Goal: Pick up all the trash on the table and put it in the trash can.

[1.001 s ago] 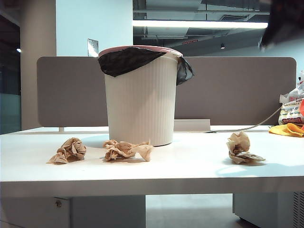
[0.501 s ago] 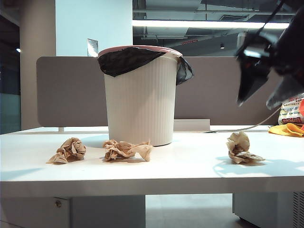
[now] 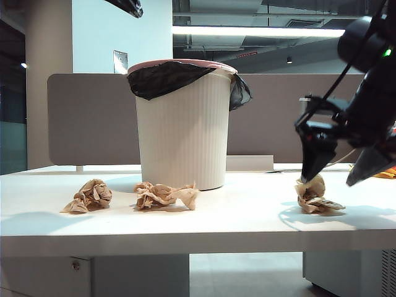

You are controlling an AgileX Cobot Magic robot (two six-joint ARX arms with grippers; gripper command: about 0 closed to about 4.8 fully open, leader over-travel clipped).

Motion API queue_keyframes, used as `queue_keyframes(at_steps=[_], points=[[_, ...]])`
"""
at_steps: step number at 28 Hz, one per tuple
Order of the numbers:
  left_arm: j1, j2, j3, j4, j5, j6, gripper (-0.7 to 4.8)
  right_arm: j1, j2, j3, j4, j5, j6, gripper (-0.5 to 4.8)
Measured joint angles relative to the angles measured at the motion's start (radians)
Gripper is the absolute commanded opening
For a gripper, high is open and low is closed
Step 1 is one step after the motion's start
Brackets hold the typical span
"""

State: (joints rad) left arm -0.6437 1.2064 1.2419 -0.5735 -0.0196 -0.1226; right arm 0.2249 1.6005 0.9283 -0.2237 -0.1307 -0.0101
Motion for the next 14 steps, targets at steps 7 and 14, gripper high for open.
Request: queue_keyframes(at_steps=[7,14], points=[[0.0,0.005,0.0,-0.043,0.0,0.038,-0.06,0.003,0.074,0.0,0.063,-0.001,0.0,4.79],[0.0,0.008,0.0,-0.093,-0.004,0.044,-0.06,0.014,0.137,0.006,0.122,0.006,-0.006,3.19]])
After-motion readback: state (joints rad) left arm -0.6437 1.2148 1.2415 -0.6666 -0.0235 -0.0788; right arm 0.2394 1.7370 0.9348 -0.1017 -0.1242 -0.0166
